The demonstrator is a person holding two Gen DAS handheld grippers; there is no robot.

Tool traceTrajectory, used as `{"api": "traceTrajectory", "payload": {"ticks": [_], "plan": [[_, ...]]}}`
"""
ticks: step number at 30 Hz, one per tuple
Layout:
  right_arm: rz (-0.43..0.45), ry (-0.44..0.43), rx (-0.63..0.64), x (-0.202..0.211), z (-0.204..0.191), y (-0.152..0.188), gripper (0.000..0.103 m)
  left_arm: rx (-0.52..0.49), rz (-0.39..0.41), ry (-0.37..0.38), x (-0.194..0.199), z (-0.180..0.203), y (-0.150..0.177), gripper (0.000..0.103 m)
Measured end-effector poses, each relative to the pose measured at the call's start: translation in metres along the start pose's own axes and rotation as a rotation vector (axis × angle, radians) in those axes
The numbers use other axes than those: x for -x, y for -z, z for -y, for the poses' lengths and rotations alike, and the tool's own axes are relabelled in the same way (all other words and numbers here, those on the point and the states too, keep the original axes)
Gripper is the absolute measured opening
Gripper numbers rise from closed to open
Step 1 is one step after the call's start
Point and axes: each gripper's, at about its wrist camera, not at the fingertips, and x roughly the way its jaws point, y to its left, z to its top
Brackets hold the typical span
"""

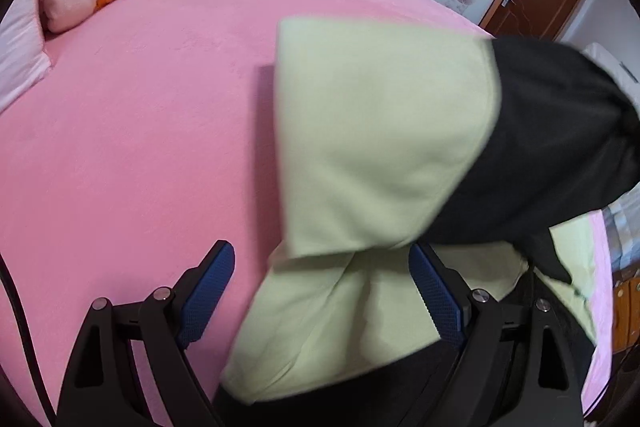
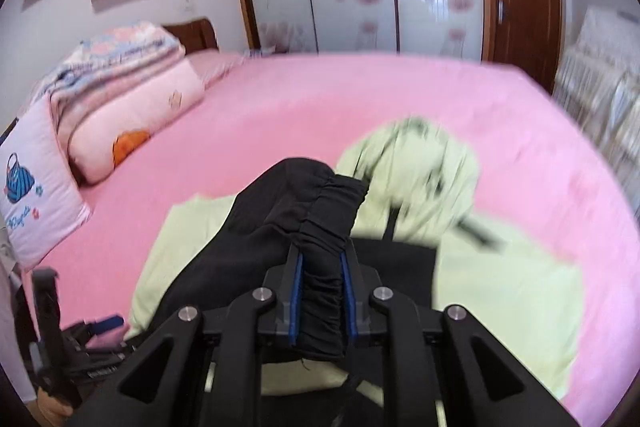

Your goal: Fold large clothes

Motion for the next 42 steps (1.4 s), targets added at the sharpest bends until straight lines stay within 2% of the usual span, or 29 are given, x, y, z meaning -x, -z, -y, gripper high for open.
{"api": "traceTrajectory", "payload": {"ticks": [2,5,8,12,17,20,21,22,23,24,25,28,32,34,37,42], "plan": [[0.040,0.052,0.011,0.006,0.009,-0.015,0.016,-0.008,0.004,-0.034,-0.005,0.007,-0.007,0.088],[0.056,0.090,-0.024,0.007,0.032,-0.027,0.016,-0.010,0.008,-0.046,-0.011,0.014,-0.015,0.087],[0.036,0.141,-0.070,0.001,0.061,-0.019,0.016,0.000,-0.017,-0.061,-0.021,0.016,-0.021,0.071],[-0.055,0.192,-0.135,-0.021,0.102,0.007,0.016,0.041,-0.099,-0.037,-0.040,0.011,-0.023,0.035],[-0.184,0.217,-0.214,-0.060,0.142,0.046,0.016,0.102,-0.094,-0.009,-0.041,0.001,-0.019,0.027],[-0.316,0.182,-0.296,-0.091,0.165,0.074,0.021,0.078,-0.119,-0.020,-0.036,0.002,-0.015,0.029],[-0.367,0.170,-0.320,-0.099,0.172,0.085,0.026,0.058,-0.135,-0.026,-0.035,0.000,-0.013,0.035],[-0.396,0.156,-0.338,-0.103,0.177,0.091,0.026,0.036,-0.158,-0.039,-0.033,-0.001,-0.013,0.047],[-0.417,0.129,-0.366,-0.102,0.183,0.096,0.026,0.005,-0.182,-0.042,-0.028,-0.001,-0.012,0.053],[-0.413,0.104,-0.388,-0.095,0.186,0.102,0.027,-0.015,-0.189,-0.034,-0.023,0.000,-0.010,0.065],[-0.405,0.087,-0.400,-0.089,0.190,0.102,0.031,-0.045,-0.187,-0.015,-0.013,0.000,-0.012,0.070],[-0.350,0.041,-0.427,-0.069,0.202,0.094,0.044,-0.122,-0.158,0.014,0.009,-0.002,-0.029,0.072],[-0.314,0.040,-0.461,-0.066,0.218,0.084,0.046,-0.112,-0.120,0.044,0.007,-0.006,-0.073,0.081],[-0.321,0.049,-0.460,-0.077,0.219,0.083,0.046,-0.125,-0.139,0.091,-0.018,-0.001,-0.102,0.082],[-0.355,0.040,-0.463,-0.095,0.220,0.086,0.046,-0.101,-0.183,0.074,-0.064,0.002,-0.133,0.082],[-0.378,0.024,-0.440,-0.119,0.216,0.091,0.046,-0.001,-0.279,0.147,-0.119,-0.007,-0.155,0.082]]}}
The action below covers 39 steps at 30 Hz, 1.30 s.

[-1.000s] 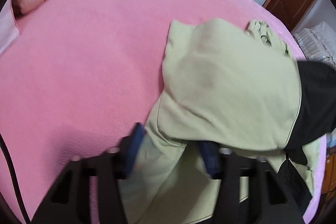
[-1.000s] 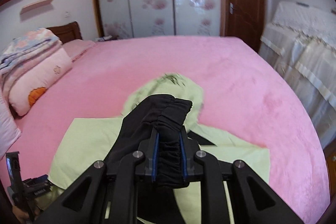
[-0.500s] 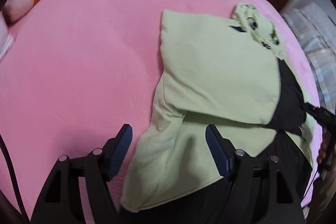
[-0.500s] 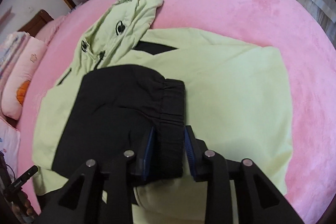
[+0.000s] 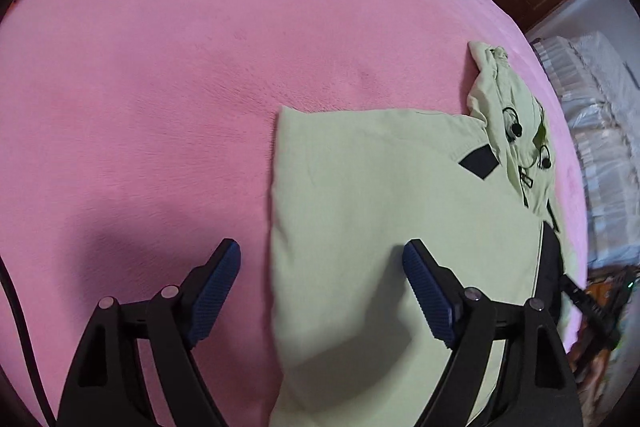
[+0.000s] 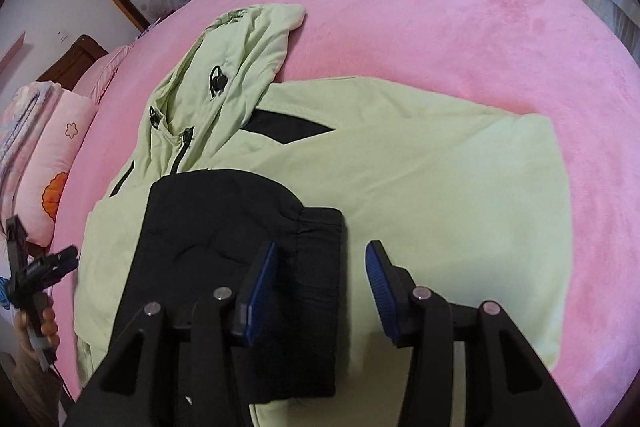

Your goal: Fold large clothes

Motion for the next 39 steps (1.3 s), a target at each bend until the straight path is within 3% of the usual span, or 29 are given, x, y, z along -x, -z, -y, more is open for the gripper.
{"api": "traceTrajectory", "payload": {"ticks": [3,4,5,7,9,11,15,21,24,27,30,33,35,37,39], "plan": [[0.004,-0.017,0.010,-0.007,-0.002,-0.002,0.046,-0.013,-0.012,0.002,-0.019,0.004,-0.006,0.082],[0.006,-0.019,0.015,-0.009,-0.003,-0.003,0.046,-0.044,0.009,-0.005,-0.020,0.009,-0.008,0.076],[0.007,-0.021,0.019,-0.011,-0.004,-0.003,0.046,-0.061,0.026,-0.006,-0.021,0.012,-0.008,0.067],[0.016,-0.015,0.046,-0.015,-0.011,-0.004,0.045,-0.112,0.050,-0.076,-0.025,0.029,-0.012,0.018],[0.026,0.051,0.113,-0.018,-0.023,-0.003,0.032,-0.173,0.072,-0.167,-0.026,0.043,-0.012,0.008],[0.069,0.122,0.197,-0.014,-0.041,-0.002,0.028,-0.215,0.138,-0.214,-0.014,0.051,-0.008,0.006],[0.231,0.203,0.269,0.003,-0.069,-0.007,0.026,-0.173,0.285,-0.257,0.010,0.044,-0.007,0.003],[0.115,0.335,0.283,-0.052,-0.067,-0.008,0.030,-0.145,0.249,-0.414,-0.027,0.024,-0.012,0.001],[0.114,0.366,0.279,-0.042,-0.069,-0.006,0.038,-0.098,0.254,-0.359,-0.019,0.013,-0.013,0.003],[0.157,0.378,0.280,-0.019,-0.074,0.001,0.038,-0.119,0.292,-0.372,0.004,0.021,-0.009,0.004],[0.236,0.312,0.276,0.015,-0.092,0.017,0.040,-0.185,0.333,-0.326,0.034,0.050,0.005,0.008],[0.255,0.183,0.277,0.033,-0.121,0.036,0.042,-0.251,0.332,-0.211,0.053,0.091,0.033,0.018],[0.229,0.090,0.290,0.031,-0.143,0.050,0.042,-0.257,0.311,-0.150,0.049,0.117,0.053,0.028],[0.176,0.010,0.309,0.019,-0.167,0.065,0.042,-0.220,0.273,-0.069,0.035,0.131,0.071,0.029],[0.142,-0.001,0.337,0.001,-0.183,0.079,0.042,-0.194,0.239,-0.056,0.013,0.139,0.090,0.029]]}}
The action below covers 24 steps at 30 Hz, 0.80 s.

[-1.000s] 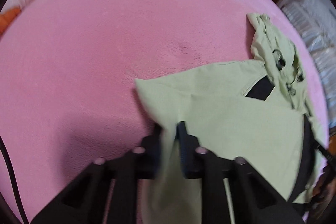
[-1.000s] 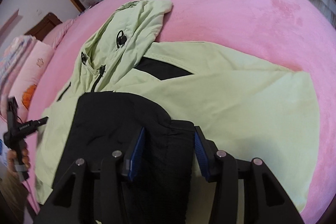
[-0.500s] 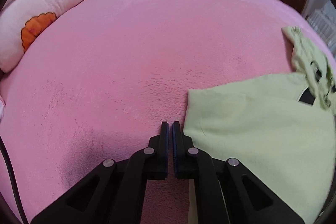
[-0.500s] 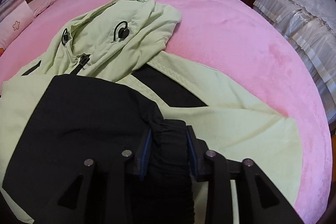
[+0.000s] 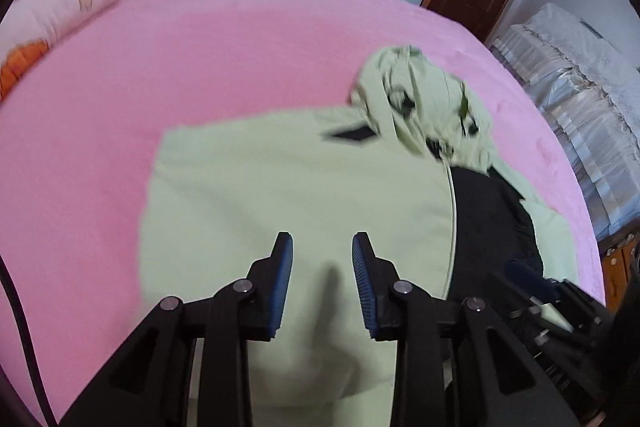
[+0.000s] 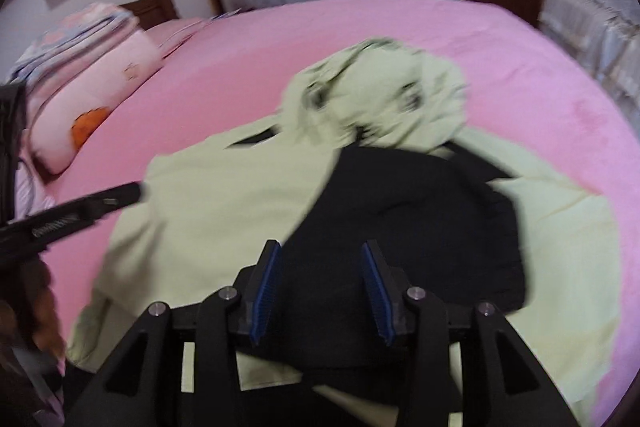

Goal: Fold large clothes
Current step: 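Flatten the jacket side edge with the left gripper while the right gripper holds the cuff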

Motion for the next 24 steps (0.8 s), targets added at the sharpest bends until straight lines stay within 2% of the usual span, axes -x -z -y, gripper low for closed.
{"api": "traceTrajectory", "payload": {"ticks": [2,4,8,10,12,16,18,20,21,22,24], "plan": [[-0.023,0.034,0.025,-0.012,-0.006,0.009,0.040,0.019,-0.056,-0.049,-0.025,-0.001,0.020,0.029],[-0.048,0.103,0.029,-0.023,0.009,0.017,0.037,0.000,-0.053,-0.081,-0.034,0.003,0.039,0.028],[-0.057,0.317,-0.034,-0.020,0.078,0.026,0.034,-0.083,-0.034,-0.137,-0.032,-0.001,0.047,0.026],[-0.066,0.270,-0.107,-0.011,0.120,0.032,0.000,-0.075,-0.044,-0.127,-0.033,-0.008,0.045,0.017],[-0.067,0.188,-0.160,-0.002,0.141,0.035,0.000,-0.061,-0.047,-0.128,-0.030,-0.023,0.040,0.017],[-0.073,0.226,-0.127,0.002,0.128,0.038,0.001,-0.077,-0.038,-0.156,-0.031,-0.022,0.038,0.017],[-0.078,0.194,-0.143,0.004,0.122,0.035,0.003,-0.099,-0.040,-0.176,-0.025,-0.023,0.037,0.018],[-0.082,0.152,-0.167,0.014,0.118,0.036,0.003,-0.112,-0.053,-0.191,-0.018,-0.019,0.039,0.025],[-0.076,0.141,-0.173,0.023,0.114,0.039,0.003,-0.112,-0.062,-0.187,-0.011,-0.020,0.042,0.038],[-0.072,0.137,-0.173,0.026,0.109,0.039,0.004,-0.107,-0.070,-0.184,-0.004,-0.019,0.042,0.060],[-0.059,0.131,-0.167,0.043,0.104,0.037,0.004,-0.090,-0.047,-0.191,0.015,-0.018,0.041,0.078]]}}
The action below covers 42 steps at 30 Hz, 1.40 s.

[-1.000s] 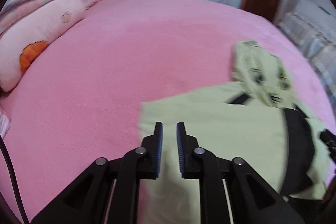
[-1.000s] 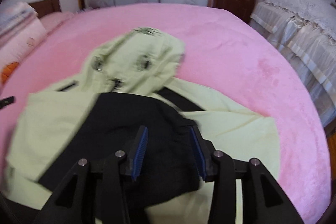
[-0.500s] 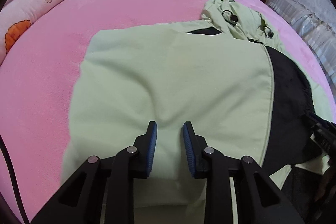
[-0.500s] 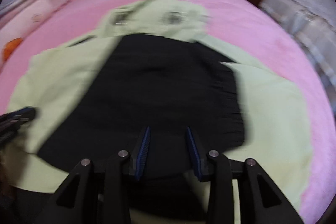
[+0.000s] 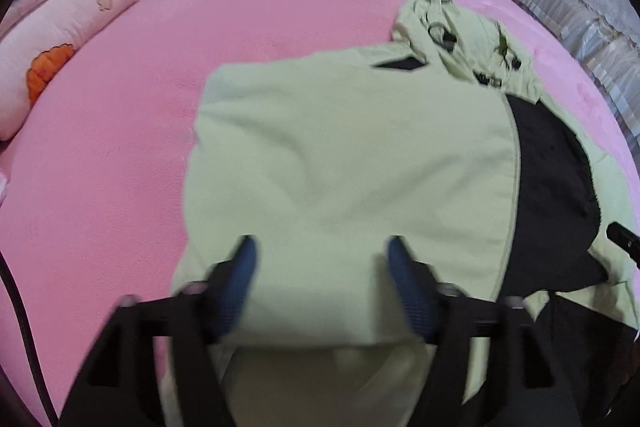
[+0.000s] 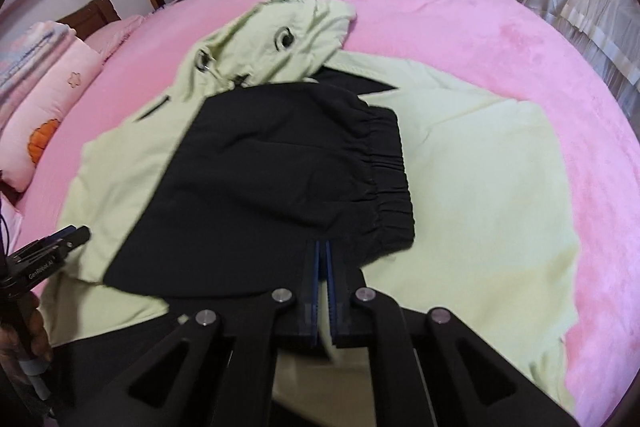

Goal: Fold large clothes
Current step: 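Flatten the jacket side edge with the left gripper while the right gripper holds the cuff, then move both grippers to the black hem of the jacket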

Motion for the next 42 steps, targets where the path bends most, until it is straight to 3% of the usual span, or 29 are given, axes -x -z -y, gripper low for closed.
{"api": "traceTrajectory", "payload": {"ticks": [5,10,13,17,23,27,30,35,37,42], "plan": [[0.058,-0.046,-0.008,0.064,-0.003,0.008,0.007,0.058,0.063,0.024,0.072,-0.011,0.003,0.079],[0.146,-0.061,0.005,0.143,-0.004,0.032,0.025,0.087,0.136,0.022,0.148,-0.017,0.018,0.081],[0.201,-0.080,0.000,0.188,-0.002,0.052,0.034,0.068,0.184,0.006,0.197,-0.015,0.036,0.090],[0.269,-0.088,-0.011,0.245,0.001,0.081,0.036,0.027,0.282,0.003,0.264,-0.010,0.075,0.092],[0.333,-0.090,0.003,0.297,0.001,0.130,0.036,-0.008,0.382,-0.005,0.325,-0.010,0.132,0.092],[0.387,-0.027,0.064,0.317,0.000,0.171,0.036,-0.005,0.432,0.028,0.335,-0.017,0.178,0.092],[0.387,0.012,0.100,0.318,0.002,0.196,0.036,0.006,0.433,-0.012,0.330,-0.024,0.208,0.092],[0.384,0.041,0.127,0.316,0.011,0.240,0.038,0.027,0.351,0.013,0.307,-0.042,0.249,0.092],[0.379,0.054,0.125,0.313,0.015,0.252,0.057,0.025,0.333,-0.007,0.299,-0.048,0.263,0.092],[0.287,0.031,0.075,0.289,0.034,0.274,0.061,0.019,0.229,-0.007,0.269,-0.062,0.274,0.092]]}}
